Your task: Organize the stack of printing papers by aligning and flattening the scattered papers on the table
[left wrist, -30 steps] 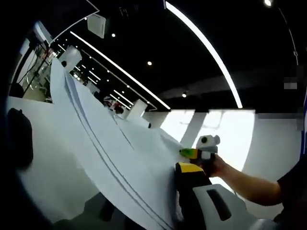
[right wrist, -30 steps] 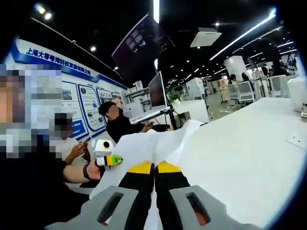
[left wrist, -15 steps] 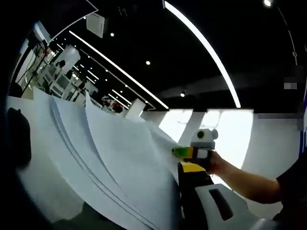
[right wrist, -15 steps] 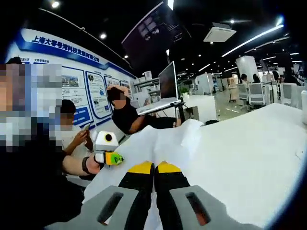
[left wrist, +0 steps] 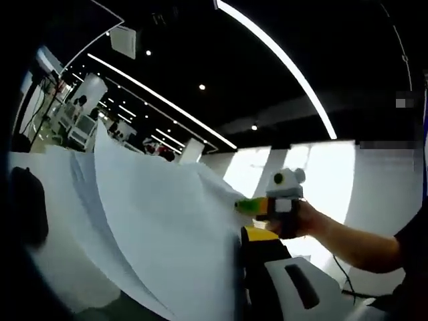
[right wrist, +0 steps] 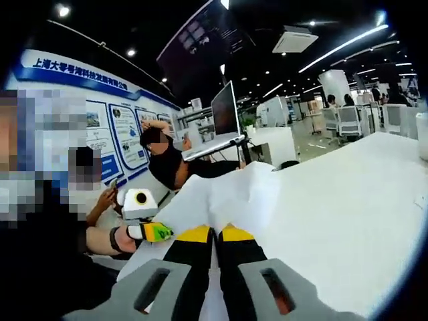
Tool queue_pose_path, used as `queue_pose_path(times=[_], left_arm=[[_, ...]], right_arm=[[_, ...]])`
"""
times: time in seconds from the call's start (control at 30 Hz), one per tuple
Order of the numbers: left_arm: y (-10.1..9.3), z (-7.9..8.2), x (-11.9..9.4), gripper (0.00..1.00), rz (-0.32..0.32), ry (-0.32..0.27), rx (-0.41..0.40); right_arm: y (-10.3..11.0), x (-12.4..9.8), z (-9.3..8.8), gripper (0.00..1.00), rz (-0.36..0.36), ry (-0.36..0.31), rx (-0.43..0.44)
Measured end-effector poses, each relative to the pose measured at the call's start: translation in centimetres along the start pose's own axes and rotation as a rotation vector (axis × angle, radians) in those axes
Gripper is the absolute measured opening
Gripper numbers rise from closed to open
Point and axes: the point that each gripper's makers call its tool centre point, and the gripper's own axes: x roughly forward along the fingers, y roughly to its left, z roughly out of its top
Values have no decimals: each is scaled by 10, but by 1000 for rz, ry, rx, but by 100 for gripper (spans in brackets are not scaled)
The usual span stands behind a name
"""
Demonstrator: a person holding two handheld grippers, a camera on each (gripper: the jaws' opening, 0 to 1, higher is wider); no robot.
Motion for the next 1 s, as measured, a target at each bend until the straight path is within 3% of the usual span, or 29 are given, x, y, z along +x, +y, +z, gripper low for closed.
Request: queue_pose_path(times=[0.17, 0.3, 0.4, 0.53, 0.7, 0.83, 1.0], left_arm=[[1, 3, 0, 11, 3, -13, 1], [0, 5, -1, 8, 3, -25, 5], [1, 7, -1, 7, 5, -36, 2], [2, 8, -2, 6, 8, -39, -9], [2, 7, -1, 6, 11, -35, -9], [2, 7, -1, 6, 14, -35, -7], [1, 6, -1, 6, 8, -27, -9]], right_arm=[[-1, -1, 8, 0, 4, -24, 10], [-1, -1, 12, 3, -13, -16, -29], [2, -1, 10, 5, -25, -6, -43], [-11, -4, 5, 13, -92, 41, -103], [-6, -6, 5, 16, -104, 40, -122], [-7, -10, 20, 21, -109, -48, -90], [-2, -22, 40, 24, -79, -181, 23]])
